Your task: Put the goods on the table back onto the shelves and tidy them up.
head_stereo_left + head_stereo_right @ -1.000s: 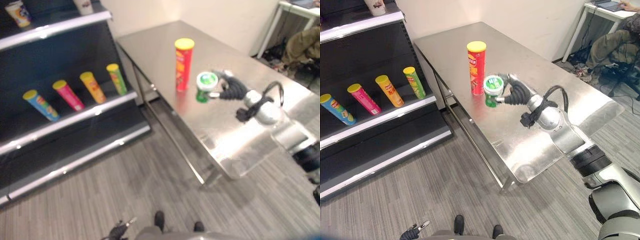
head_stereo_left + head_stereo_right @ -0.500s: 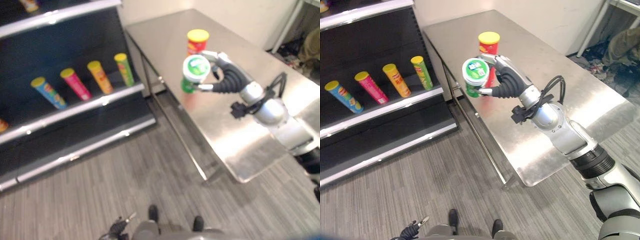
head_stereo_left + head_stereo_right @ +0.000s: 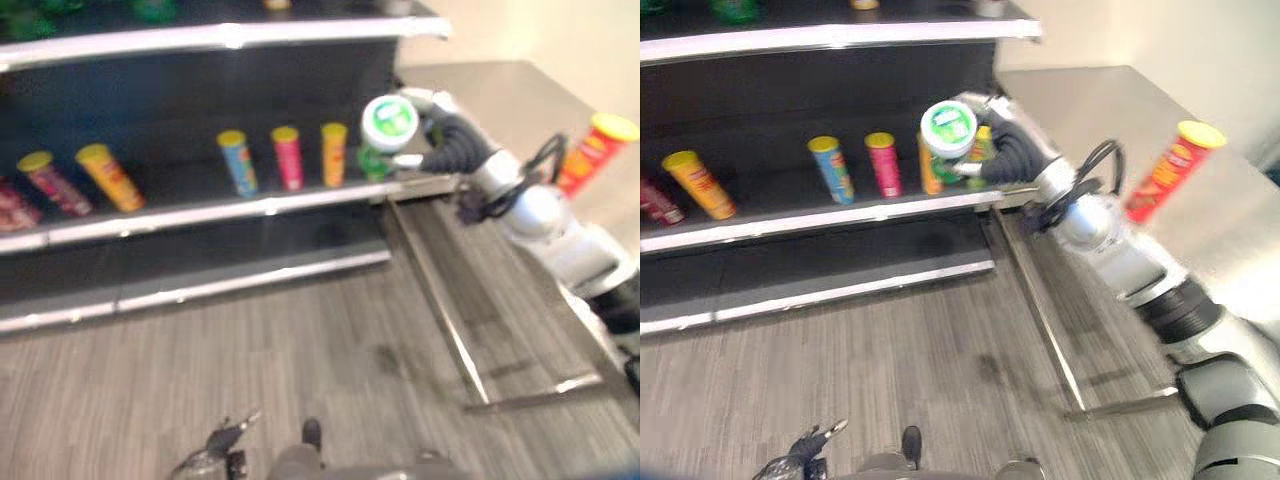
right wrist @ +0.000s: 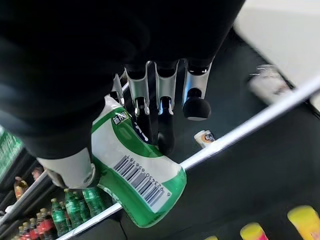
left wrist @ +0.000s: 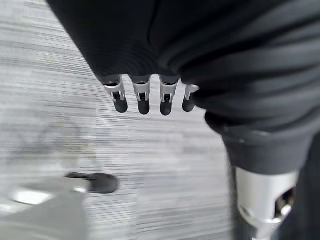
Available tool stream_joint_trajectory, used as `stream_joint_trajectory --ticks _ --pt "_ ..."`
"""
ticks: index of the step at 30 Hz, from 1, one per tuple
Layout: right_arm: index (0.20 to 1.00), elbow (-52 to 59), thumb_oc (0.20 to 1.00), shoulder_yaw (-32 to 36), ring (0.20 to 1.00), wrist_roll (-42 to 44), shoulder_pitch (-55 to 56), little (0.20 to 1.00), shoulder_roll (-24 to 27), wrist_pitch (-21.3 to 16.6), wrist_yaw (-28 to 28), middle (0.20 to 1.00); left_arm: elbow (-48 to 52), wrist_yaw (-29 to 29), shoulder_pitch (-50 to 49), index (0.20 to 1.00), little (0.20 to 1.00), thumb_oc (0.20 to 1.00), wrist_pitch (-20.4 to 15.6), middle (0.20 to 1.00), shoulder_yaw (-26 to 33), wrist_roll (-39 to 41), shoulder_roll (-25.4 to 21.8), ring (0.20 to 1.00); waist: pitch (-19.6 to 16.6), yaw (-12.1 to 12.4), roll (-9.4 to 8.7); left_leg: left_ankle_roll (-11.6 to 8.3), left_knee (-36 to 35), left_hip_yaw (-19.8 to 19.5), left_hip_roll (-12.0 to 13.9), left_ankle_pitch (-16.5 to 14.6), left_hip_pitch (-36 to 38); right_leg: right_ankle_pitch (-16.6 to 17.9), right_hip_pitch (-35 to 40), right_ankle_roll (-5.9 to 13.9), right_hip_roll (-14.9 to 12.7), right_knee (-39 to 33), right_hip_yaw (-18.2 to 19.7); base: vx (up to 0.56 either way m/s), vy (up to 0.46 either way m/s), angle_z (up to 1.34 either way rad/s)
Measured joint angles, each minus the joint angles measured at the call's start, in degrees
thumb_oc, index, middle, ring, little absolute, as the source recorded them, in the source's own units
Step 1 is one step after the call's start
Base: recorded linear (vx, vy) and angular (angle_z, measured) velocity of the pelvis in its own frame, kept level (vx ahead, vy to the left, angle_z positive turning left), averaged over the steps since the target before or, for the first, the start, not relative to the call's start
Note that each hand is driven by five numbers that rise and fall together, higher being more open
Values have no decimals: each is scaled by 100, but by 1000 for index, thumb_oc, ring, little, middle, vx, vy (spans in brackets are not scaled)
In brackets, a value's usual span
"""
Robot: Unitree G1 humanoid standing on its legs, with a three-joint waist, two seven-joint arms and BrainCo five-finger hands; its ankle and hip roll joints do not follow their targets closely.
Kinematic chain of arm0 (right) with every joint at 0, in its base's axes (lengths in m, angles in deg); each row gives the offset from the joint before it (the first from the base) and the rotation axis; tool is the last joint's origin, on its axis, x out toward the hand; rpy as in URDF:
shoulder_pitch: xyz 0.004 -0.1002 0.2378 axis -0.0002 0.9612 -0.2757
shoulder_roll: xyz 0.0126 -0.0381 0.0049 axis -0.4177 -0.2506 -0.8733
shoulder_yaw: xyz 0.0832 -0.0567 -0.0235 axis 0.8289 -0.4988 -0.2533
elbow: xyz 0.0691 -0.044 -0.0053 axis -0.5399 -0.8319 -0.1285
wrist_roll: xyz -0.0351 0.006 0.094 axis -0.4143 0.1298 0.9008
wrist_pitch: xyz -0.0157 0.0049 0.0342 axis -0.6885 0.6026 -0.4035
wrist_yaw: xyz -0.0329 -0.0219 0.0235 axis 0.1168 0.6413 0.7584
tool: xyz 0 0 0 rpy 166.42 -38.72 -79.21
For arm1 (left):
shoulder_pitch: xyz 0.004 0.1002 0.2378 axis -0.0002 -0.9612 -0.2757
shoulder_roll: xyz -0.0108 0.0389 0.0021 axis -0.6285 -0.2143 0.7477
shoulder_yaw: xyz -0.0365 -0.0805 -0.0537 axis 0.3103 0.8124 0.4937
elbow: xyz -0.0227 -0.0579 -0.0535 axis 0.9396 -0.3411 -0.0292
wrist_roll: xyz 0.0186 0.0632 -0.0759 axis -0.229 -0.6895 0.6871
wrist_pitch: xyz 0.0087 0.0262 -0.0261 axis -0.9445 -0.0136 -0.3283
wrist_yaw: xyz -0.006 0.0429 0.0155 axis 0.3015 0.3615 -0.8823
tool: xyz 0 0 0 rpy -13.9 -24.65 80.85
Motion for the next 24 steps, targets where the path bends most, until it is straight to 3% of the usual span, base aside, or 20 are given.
stream_joint_trajectory --ticks 1,4,5,8,12,13,14,15,16,17,19,21,24 --pt "200 -88 200 -34 200 5 -153 200 6 -25 36 200 -1 0 0 1000 1000 1000 -4 1000 -131 0 82 1000 10 39 19 315 3 -45 -113 -39 72 -24 -192 -13 146 -67 -32 169 164 35" --pt "200 -143 200 -373 200 11 -509 200 103 -35 92 200 -246 0 -20 1000 1000 1000 47 1000 -148 1 126 1000 81 -173 227 342 8 -381 -109 -66 171 108 -904 89 793 -462 145 200 136 52" --pt "200 -181 200 -467 200 10 -556 200 105 -30 80 200 -284 16 -35 1000 1000 1000 62 1000 -145 -2 122 1000 81 -279 217 306 4 -444 -123 -78 224 260 -973 59 872 -624 148 198 111 77" --pt "200 -214 200 -505 200 12 -609 200 141 -45 97 200 -278 33 -61 1000 1000 1000 52 1000 -153 2 193 1000 99 -337 -21 471 3 -838 -462 -299 627 690 -1642 106 934 -771 -76 209 67 67" --pt "200 -440 200 -566 200 13 -807 200 147 -49 118 200 -266 74 -88 1000 1000 1000 59 1000 -372 11 262 1000 38 -431 -193 531 5 -1165 -692 -588 1003 739 -1719 148 833 -734 -371 142 -14 65" --pt "200 -579 200 -689 200 15 -930 200 183 -42 143 200 -268 79 -106 1000 1000 1000 63 1000 -373 11 254 1000 -33 -451 -277 495 10 -1286 -796 -729 1122 703 -1538 159 706 -735 -361 255 -70 55" --pt "200 -690 200 -759 200 15 -1026 200 217 -28 160 200 -267 80 -99 1000 1000 1000 62 1000 -374 10 266 1000 -60 -425 -296 321 201 -1194 -829 -922 1120 1119 -1477 77 655 -752 -390 305 -73 70" --pt "200 -756 200 -847 200 18 -1042 200 260 -17 188 200 -291 81 -58 1000 1000 1000 69 1000 -367 1 301 1000 -86 -496 -203 63 436 -998 -709 -1138 1038 1233 -1378 8 733 -749 -428 435 -101 86" --pt "200 -780 200 -1008 200 18 -1058 200 424 -6 189 200 -258 91 -34 1000 1000 1000 66 1000 -369 1 325 1000 -122 -599 -155 -67 545 -706 -584 -1272 1078 1425 -1249 -247 807 -748 -518 304 -83 102" --pt "200 -791 200 -1137 200 17 -1057 200 523 44 183 200 -243 91 -52 1000 1000 1000 69 1000 -370 0 369 1000 -198 -625 -34 -112 487 -546 -397 -1347 1190 1433 -1119 -501 968 -748 -614 190 -64 75" --pt "200 -775 200 -1147 200 20 -1070 200 531 47 186 200 -124 108 -104 1000 1000 1000 70 1000 -396 -2 387 1000 -239 -579 25 -113 511 -226 -194 -1357 1345 1380 -919 -804 1165 -745 -652 231 -101 26" --pt "200 -776 200 -1145 200 35 -1137 200 507 50 189 200 -64 122 -54 1000 1000 1000 109 1000 -354 -4 387 1000 -246 -575 40 -207 604 -45 -11 -1322 1456 1177 -738 -880 1326 -746 -648 340 -187 16" --pt "200 -771 200 -1127 200 114 -1210 200 491 50 193 200 142 145 -39 1000 1000 1000 157 1000 -344 -4 410 1000 -229 -502 -120 -381 1991 -5 -59 -1453 1085 977 -344 -984 1281 -746 -325 161 -148 8"
